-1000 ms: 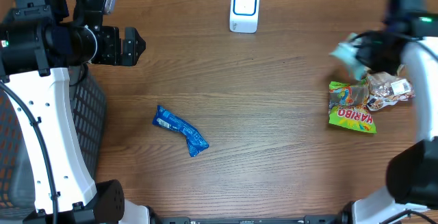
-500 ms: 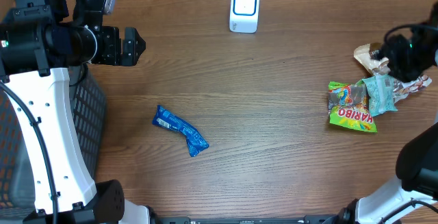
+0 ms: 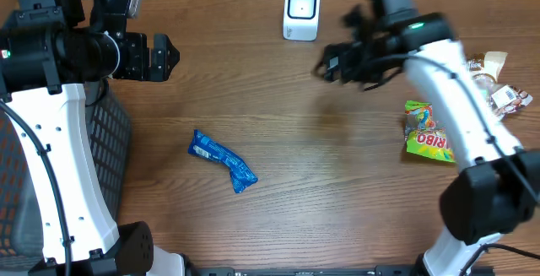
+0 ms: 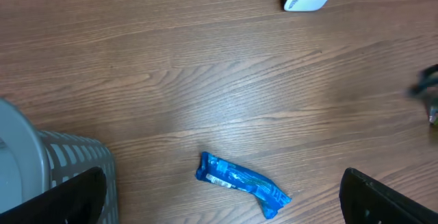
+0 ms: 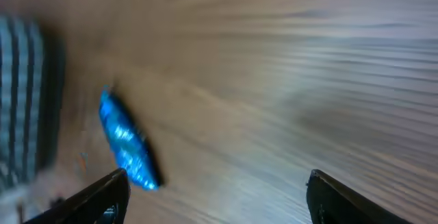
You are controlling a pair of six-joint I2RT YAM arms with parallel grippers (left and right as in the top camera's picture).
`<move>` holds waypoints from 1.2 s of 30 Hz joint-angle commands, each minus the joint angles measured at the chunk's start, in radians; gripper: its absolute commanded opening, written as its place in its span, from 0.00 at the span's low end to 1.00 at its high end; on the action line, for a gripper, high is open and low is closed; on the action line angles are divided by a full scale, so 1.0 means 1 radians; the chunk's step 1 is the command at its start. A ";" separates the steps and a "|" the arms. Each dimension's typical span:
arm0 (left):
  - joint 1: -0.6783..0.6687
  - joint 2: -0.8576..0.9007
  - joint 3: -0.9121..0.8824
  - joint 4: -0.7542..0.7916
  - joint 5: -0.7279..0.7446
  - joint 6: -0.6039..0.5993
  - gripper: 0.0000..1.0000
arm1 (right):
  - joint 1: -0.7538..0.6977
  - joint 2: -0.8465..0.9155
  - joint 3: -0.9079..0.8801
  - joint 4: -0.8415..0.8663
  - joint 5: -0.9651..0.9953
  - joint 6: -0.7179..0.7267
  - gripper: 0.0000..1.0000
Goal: Scan the item barcode
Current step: 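Reach the right gripper to the dark-blue bar wrapper and grasp it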
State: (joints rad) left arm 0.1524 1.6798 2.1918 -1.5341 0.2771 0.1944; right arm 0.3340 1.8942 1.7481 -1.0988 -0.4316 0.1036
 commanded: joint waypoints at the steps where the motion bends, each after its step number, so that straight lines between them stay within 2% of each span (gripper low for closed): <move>1: -0.002 0.000 0.016 0.001 0.011 0.008 1.00 | 0.129 0.058 -0.042 0.032 -0.011 -0.052 0.80; 4: -0.002 0.000 0.016 0.001 0.011 0.008 1.00 | 0.252 0.122 -0.052 0.066 -0.010 -0.043 0.78; 6: -0.002 0.000 0.016 0.001 0.010 0.008 1.00 | 0.329 0.174 -0.052 0.080 0.026 0.027 0.78; 15: -0.002 0.000 0.016 0.001 0.011 0.008 1.00 | 0.461 0.278 -0.054 0.128 0.024 0.143 0.78; 18: -0.002 0.000 0.016 0.001 0.011 0.008 0.99 | 0.477 0.315 -0.066 0.208 -0.039 0.219 0.68; 21: -0.002 0.000 0.016 0.001 0.010 0.008 1.00 | 0.489 0.363 -0.066 0.214 -0.061 0.280 0.55; 23: -0.002 0.000 0.016 0.001 0.011 0.008 1.00 | 0.470 0.363 -0.066 0.212 -0.060 0.307 0.36; 24: -0.002 0.000 0.016 0.001 0.011 0.008 0.99 | 0.465 0.363 -0.066 0.212 -0.060 0.320 0.32; 26: -0.002 0.000 0.016 0.001 0.011 0.008 1.00 | 0.460 0.364 -0.066 0.211 -0.060 0.335 0.15; 28: -0.002 0.000 0.016 0.001 0.011 0.008 1.00 | 0.460 0.364 -0.066 0.204 -0.060 0.336 0.04; 30: -0.002 0.000 0.016 0.001 0.011 0.008 1.00 | 0.459 0.364 -0.066 0.198 -0.060 0.349 0.04; 33: -0.002 0.000 0.016 0.001 0.011 0.008 1.00 | 0.399 0.363 -0.066 0.170 -0.053 0.476 0.04; 36: -0.002 0.000 0.016 0.001 0.011 0.008 1.00 | 0.307 0.351 -0.066 0.052 0.075 0.564 0.04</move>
State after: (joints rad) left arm 0.1524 1.6798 2.1918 -1.5341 0.2768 0.1944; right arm 0.7193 2.2562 1.6920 -0.9920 -0.4881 0.5682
